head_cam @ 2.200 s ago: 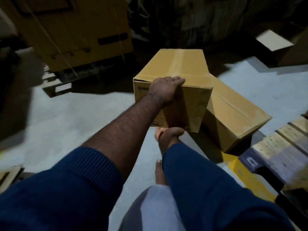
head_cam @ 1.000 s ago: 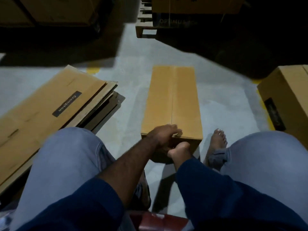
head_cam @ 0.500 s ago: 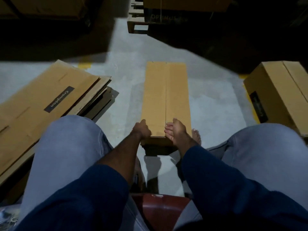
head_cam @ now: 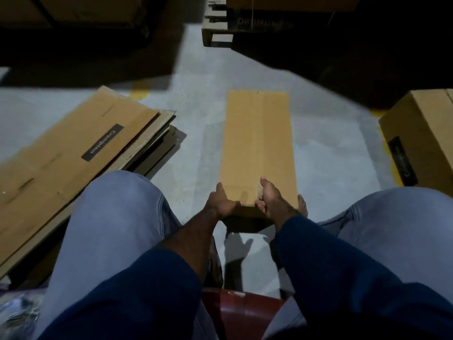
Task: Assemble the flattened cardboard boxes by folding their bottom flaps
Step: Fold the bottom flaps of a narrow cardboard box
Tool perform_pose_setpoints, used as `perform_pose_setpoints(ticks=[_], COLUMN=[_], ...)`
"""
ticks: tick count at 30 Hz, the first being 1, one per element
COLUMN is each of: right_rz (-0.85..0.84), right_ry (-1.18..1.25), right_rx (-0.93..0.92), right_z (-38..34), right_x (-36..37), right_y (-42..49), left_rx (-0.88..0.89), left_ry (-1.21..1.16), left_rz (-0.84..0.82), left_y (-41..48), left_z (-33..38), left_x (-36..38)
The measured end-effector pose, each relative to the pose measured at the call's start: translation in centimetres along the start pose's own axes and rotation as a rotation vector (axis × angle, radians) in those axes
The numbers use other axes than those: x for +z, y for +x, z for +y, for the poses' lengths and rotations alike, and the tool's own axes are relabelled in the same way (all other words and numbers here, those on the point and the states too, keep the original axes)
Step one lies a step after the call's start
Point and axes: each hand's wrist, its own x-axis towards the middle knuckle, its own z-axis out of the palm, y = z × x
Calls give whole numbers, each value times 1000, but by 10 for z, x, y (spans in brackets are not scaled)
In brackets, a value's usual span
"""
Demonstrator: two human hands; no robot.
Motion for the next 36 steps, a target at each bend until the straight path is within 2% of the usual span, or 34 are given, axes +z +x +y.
perform_pose_setpoints(ticks=[4, 7, 10, 13, 16, 18, 20, 22, 23, 24, 26, 27, 29, 31, 36], right_rz=[15, -47, -90, -263, -406, -467, -519, -534, -524, -496, -360, -276, -118, -14, 58], right_ry=[-73, -69, -121, -184, -254, -291, -329, -360, -373, -394, -510, -587, -708, -763, -858], right_rx=[-25, -22, -123, -212, -234, -207, -182, -158, -161, -189, -303, -345, -377, -411, -513], right_z=[-1, -4, -8, -12, -14, -11, -6, -1, 2, 3, 4, 4, 1, -9, -42], right_x=[-8, -7, 9, 34, 56, 67, 78, 87, 91, 95, 99, 99, 95, 91, 101], right_y=[0, -3, -13, -21, -24, -22, -21, -18, -14, -11, -5, 0, 9, 17, 46], left_rx=[-29, -19, 0, 98, 207, 203, 133, 35, -18, -75, -150, -160, -159, -127, -24], left_ry=[31, 18, 21, -22, -95, 11, 254, 503, 585, 591, 414, 338, 286, 271, 336], left_rz=[-57, -93, -68, 117, 435, 636, 715, 637, 524, 375, 96, 19, -9, 35, 21], left_y=[-6, -9, -9, -18, -26, -25, -24, -18, -12, -5, 5, 7, 12, 23, 62], left_z=[-2, 2, 6, 13, 17, 11, 2, -9, -14, -20, -27, -28, -29, -21, -1], left_x=[3, -3, -4, -12, -33, -49, -64, -70, -71, -69, -59, -53, -40, -33, -42])
